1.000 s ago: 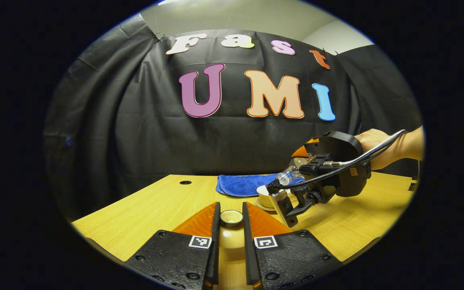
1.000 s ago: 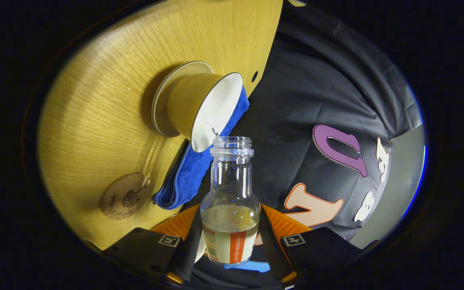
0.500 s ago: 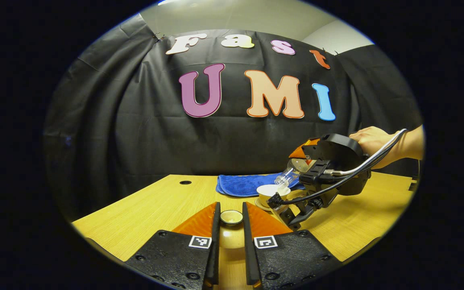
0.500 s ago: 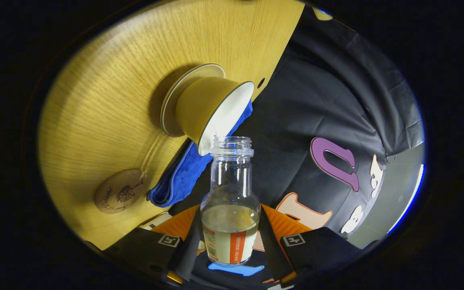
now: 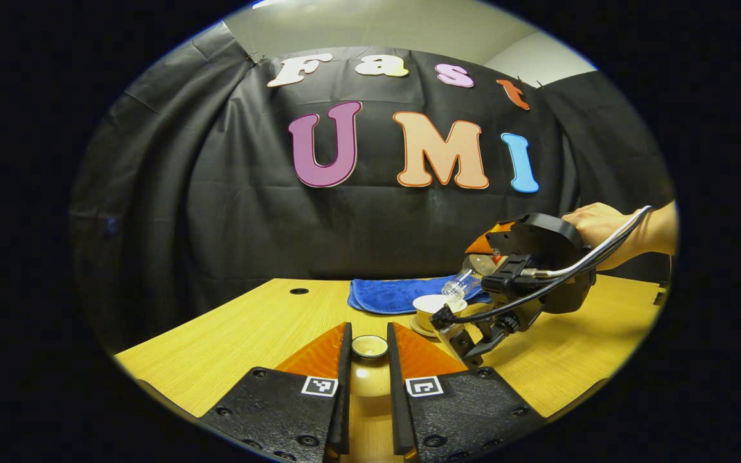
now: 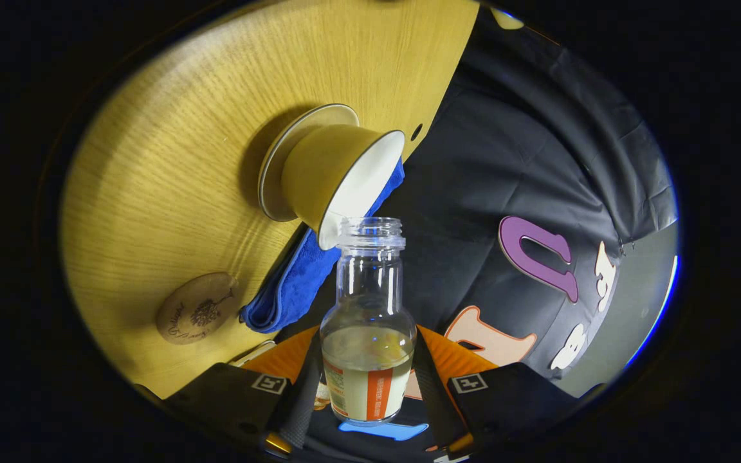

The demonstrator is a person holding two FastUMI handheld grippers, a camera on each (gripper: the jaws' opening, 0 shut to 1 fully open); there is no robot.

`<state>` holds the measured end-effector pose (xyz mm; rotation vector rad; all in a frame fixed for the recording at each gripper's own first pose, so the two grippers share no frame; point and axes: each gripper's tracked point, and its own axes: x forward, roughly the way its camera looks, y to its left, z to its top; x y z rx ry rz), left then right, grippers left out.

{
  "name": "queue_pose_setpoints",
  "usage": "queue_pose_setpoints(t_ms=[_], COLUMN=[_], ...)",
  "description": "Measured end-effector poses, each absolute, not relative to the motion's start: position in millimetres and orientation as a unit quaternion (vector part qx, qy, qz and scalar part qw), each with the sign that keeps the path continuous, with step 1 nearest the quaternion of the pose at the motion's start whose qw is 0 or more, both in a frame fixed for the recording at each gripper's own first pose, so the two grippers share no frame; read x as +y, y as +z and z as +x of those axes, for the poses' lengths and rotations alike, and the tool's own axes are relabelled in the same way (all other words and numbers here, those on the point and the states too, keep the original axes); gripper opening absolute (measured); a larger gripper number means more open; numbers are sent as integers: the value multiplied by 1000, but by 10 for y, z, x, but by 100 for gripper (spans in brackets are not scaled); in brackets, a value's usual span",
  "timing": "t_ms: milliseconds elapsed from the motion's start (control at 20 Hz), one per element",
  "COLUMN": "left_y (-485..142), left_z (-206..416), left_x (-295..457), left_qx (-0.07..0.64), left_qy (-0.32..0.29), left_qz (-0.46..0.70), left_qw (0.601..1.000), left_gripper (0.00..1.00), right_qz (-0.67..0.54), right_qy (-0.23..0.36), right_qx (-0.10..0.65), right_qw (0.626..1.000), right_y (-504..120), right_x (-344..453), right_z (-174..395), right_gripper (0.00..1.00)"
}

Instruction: Open the teacup lid with one hand, grasp the water bottle and pour water into the teacup with the other hand; after pouring, place the water bottle on the coaster and then close the teacup lid.

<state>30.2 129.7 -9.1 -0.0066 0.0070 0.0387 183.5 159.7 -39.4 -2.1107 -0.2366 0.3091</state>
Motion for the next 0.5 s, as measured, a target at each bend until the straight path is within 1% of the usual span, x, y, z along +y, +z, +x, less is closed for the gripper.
queue_pose_setpoints(t_ms=[100, 150, 300, 400, 500], left_y=[-97, -91, -93, -95, -94], left_z=[296, 298, 309, 308, 311], left_x=[1311, 1320, 1320, 1323, 1320], left_qx=[3, 3, 3, 2, 2], left_qy=[24, 25, 25, 25, 25], left_qz=[-2, -2, -1, -1, -1], left_qw=[1000, 1000, 1000, 1000, 1000], left_gripper=[24, 24, 24, 24, 24], right_qz=[-848, -835, -784, -749, -702], right_qy=[129, 131, 144, 145, 150], right_qx=[-83, -72, -50, -37, -22], right_qw=[508, 530, 602, 645, 696], right_y=[-430, -453, -508, -514, -483], right_x=[1544, 1516, 1487, 1477, 1444], right_z=[1837, 1828, 1788, 1750, 1727], right_gripper=[77, 77, 77, 80, 80])
